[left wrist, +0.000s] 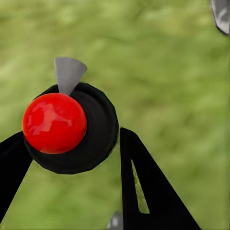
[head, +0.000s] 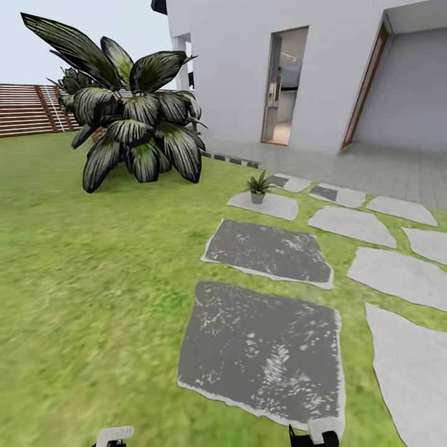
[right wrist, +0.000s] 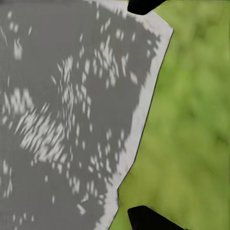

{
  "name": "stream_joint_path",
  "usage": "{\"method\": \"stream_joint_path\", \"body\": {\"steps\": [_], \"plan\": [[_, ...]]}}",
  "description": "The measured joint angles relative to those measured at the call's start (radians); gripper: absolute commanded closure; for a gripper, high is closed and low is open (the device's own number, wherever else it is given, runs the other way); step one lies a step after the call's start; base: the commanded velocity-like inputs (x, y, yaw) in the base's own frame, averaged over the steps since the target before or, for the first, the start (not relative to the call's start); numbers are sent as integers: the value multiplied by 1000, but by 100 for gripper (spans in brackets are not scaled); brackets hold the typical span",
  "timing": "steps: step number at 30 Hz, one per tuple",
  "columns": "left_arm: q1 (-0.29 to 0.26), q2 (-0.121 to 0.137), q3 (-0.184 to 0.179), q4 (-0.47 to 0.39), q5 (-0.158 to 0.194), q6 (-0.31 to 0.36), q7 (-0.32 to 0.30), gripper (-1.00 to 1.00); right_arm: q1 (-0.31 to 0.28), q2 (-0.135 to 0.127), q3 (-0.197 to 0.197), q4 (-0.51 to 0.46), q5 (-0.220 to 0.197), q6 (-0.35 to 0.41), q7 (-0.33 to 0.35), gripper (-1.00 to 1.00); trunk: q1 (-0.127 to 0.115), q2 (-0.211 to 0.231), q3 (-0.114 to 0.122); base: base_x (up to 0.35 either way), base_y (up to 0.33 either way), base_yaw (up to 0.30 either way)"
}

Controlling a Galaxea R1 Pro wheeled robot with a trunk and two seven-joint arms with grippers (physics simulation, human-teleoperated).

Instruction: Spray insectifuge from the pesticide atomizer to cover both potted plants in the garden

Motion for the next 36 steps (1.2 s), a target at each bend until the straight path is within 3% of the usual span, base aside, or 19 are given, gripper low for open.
{"method": "stream_joint_path", "body": {"steps": [36], "plan": [[0,0,0,-1,0,0,0,100,0,2,0,0,0,0,0,-100,0,0,0,336,60,0]]}}
